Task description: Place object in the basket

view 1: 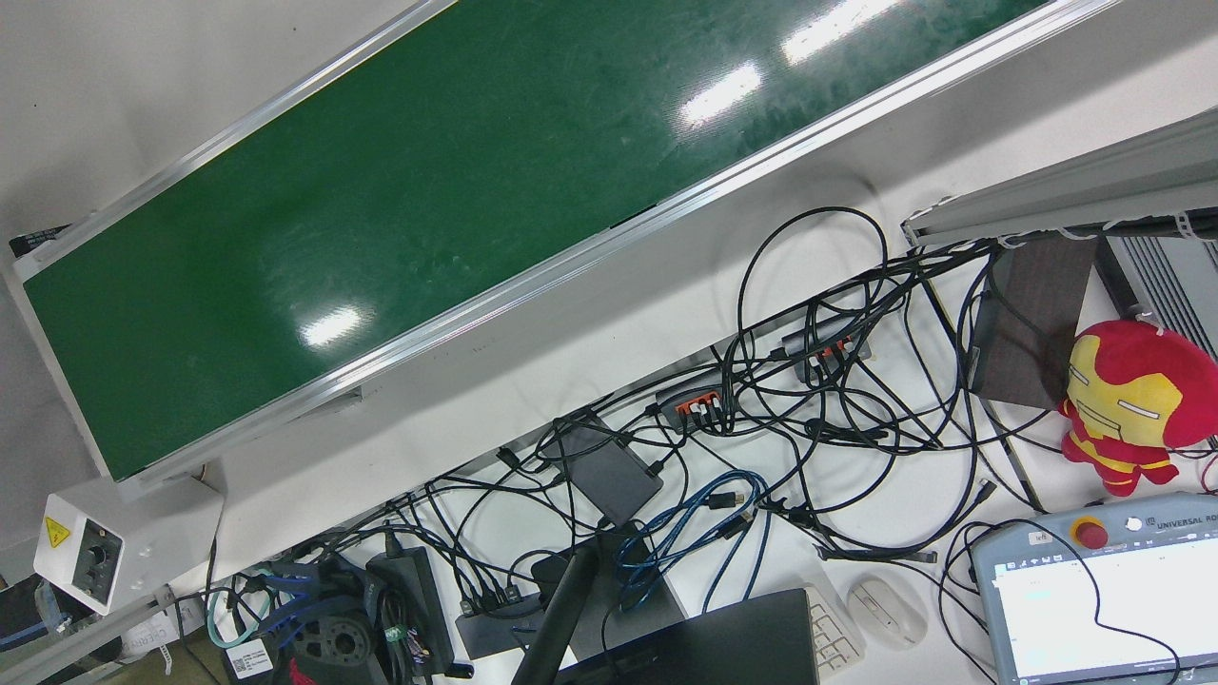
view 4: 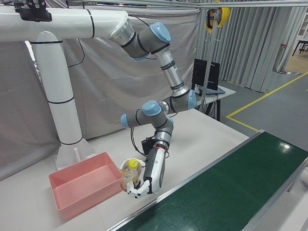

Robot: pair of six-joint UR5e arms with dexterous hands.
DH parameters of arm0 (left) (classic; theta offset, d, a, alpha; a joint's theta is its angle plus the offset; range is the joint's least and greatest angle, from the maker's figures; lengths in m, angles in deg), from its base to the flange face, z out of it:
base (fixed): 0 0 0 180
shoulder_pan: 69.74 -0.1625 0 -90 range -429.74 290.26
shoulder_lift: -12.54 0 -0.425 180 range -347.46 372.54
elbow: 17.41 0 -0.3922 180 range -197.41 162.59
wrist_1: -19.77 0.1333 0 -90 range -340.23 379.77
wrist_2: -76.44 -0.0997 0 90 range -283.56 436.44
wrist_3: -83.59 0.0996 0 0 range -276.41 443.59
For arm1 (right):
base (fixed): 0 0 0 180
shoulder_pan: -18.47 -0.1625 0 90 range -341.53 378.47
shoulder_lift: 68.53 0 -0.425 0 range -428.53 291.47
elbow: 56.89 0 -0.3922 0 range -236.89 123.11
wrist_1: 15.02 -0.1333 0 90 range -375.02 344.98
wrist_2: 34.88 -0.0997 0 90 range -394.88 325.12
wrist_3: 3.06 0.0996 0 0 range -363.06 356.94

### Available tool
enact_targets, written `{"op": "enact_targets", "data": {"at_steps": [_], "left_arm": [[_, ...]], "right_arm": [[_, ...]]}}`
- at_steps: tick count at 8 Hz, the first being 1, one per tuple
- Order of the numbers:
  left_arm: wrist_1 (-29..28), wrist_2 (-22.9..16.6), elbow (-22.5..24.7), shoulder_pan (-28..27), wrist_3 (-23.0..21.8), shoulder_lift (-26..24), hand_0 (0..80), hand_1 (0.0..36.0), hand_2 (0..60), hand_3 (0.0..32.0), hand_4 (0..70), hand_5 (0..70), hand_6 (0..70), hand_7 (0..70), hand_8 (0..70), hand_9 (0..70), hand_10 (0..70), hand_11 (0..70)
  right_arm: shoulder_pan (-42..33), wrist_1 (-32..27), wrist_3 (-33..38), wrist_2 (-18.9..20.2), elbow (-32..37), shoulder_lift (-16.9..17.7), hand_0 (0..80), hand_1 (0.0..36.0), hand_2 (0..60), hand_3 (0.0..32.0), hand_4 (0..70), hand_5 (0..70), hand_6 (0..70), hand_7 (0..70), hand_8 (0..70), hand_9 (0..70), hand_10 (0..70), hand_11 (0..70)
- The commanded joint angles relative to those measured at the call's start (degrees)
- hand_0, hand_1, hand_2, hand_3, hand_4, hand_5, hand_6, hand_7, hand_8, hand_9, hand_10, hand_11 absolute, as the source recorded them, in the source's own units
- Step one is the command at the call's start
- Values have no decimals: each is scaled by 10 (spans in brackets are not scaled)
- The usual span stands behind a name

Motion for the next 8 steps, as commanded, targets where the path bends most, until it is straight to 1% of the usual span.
{"op": "enact_targets", "data": {"at_steps": [1,2,3,4,5,6,7,8], "left_arm": [[36,5,6,-97,54,-17,536,187,546,0,401,700,568,543,700,700,670,700],[40,8,1,-122,67,-20,533,185,546,0,402,700,572,546,700,700,665,700],[49,18,1,-124,72,-18,526,180,554,0,400,700,577,551,700,700,663,700],[52,18,1,-123,73,-15,523,175,534,0,395,700,568,541,700,700,650,700],[61,17,1,-123,73,-14,515,152,418,0,361,700,494,469,663,700,578,700],[75,16,3,-123,72,-13,497,95,182,0,301,700,373,372,554,699,506,700],[81,15,7,-121,72,-13,498,93,26,0,201,571,172,237,379,488,409,580],[84,14,8,-119,72,-13,499,104,0,0,119,535,103,177,268,358,357,515]], "right_arm": [[0,0,0,0,0,0,0,0,0,0,0,0,0,0,0,0,0,0],[0,0,0,0,0,0,0,0,0,0,0,0,0,0,0,0,0,0],[0,0,0,0,0,0,0,0,0,0,0,0,0,0,0,0,0,0],[0,0,0,0,0,0,0,0,0,0,0,0,0,0,0,0,0,0],[0,0,0,0,0,0,0,0,0,0,0,0,0,0,0,0,0,0],[0,0,0,0,0,0,0,0,0,0,0,0,0,0,0,0,0,0],[0,0,0,0,0,0,0,0,0,0,0,0,0,0,0,0,0,0],[0,0,0,0,0,0,0,0,0,0,0,0,0,0,0,0,0,0]]}}
